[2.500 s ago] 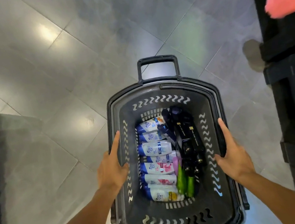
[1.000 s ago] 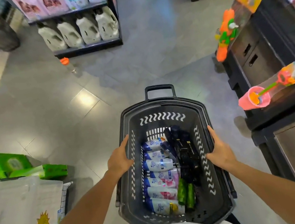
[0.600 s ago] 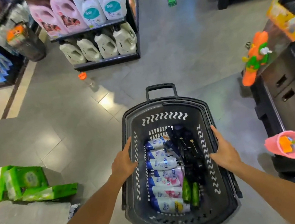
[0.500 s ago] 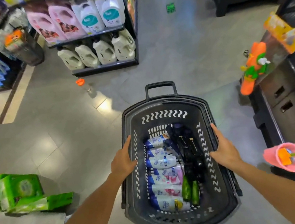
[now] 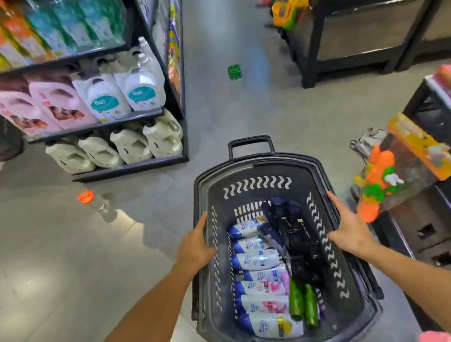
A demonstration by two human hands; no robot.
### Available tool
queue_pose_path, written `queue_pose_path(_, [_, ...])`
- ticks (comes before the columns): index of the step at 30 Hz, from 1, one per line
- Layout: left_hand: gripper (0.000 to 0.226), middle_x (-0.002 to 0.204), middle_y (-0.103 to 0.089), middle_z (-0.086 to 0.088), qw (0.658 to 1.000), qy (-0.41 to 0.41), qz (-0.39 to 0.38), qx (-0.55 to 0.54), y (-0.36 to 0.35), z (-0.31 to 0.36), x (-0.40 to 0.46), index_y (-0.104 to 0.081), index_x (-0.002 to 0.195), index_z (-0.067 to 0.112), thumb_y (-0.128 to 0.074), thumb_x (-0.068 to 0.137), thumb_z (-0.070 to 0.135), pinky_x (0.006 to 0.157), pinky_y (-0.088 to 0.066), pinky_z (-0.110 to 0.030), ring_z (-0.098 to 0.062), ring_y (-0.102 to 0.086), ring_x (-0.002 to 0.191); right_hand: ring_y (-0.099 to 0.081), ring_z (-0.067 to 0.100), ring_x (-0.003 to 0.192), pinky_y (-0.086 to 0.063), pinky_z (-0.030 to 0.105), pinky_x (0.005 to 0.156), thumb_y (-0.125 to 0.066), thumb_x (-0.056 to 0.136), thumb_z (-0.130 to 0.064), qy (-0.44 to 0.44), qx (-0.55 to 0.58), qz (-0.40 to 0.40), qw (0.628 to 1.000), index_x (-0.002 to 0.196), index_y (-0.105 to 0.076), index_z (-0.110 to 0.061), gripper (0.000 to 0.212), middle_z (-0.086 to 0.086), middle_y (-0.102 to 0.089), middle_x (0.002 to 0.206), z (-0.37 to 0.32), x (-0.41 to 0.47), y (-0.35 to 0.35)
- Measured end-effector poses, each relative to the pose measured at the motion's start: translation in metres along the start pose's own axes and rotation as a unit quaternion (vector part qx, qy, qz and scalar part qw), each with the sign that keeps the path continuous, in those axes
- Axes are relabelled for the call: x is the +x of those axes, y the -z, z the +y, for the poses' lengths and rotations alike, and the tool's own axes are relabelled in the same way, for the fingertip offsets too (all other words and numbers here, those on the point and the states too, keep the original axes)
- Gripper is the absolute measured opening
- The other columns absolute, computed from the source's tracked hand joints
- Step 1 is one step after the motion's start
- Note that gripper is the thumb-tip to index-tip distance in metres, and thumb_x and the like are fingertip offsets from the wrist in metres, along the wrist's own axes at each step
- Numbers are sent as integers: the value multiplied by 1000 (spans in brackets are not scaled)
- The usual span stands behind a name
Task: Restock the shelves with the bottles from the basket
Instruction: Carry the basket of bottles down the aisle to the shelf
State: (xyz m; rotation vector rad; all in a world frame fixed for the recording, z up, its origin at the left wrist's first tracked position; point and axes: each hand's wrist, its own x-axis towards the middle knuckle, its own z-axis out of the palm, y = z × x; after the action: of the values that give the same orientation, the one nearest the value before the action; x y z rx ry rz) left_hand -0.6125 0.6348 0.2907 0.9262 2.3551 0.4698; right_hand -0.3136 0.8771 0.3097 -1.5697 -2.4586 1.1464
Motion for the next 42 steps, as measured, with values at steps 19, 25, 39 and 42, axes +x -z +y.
queue_pose_path(19, [99,98,-64,-8,996,57,37,51,134,170,465,-10,160,42,-73,86,21,68,-53,-37,-25,-63,81,-61,20,49,-51,39,50,-75,76,-10,39,5,-31,999,157,-10,-42,109,4,-68,69,-118,501,129])
queue_pose_path(25, [105,126,-65,-8,996,46,80,-3,183,207,589,-5,157,51,-74,82,28,79,-57,-41,-29,-66,106,-65,23,58,-57,45,57,-78,76,-21,73,-20,-23,997,155,-8,-47,109,9,-72,91,-180,652,181])
queue_pose_path(39, [95,96,-64,-10,995,84,48,-8,337,219,955,-16,160,39,-71,84,20,62,-45,-35,-29,-64,82,-71,25,69,-60,43,69,-76,71,-14,64,-43,-5,997,145,-4,-68,116,1,-70,121,-363,1000,201])
queue_pose_path(42, [91,90,-60,-7,994,81,68,12,372,223,1026,-16,159,42,-68,88,18,56,-42,-33,-28,-60,78,-69,24,60,-58,40,60,-77,75,-10,77,-42,2,996,148,-7,-62,114,13,-71,118,-405,1057,206])
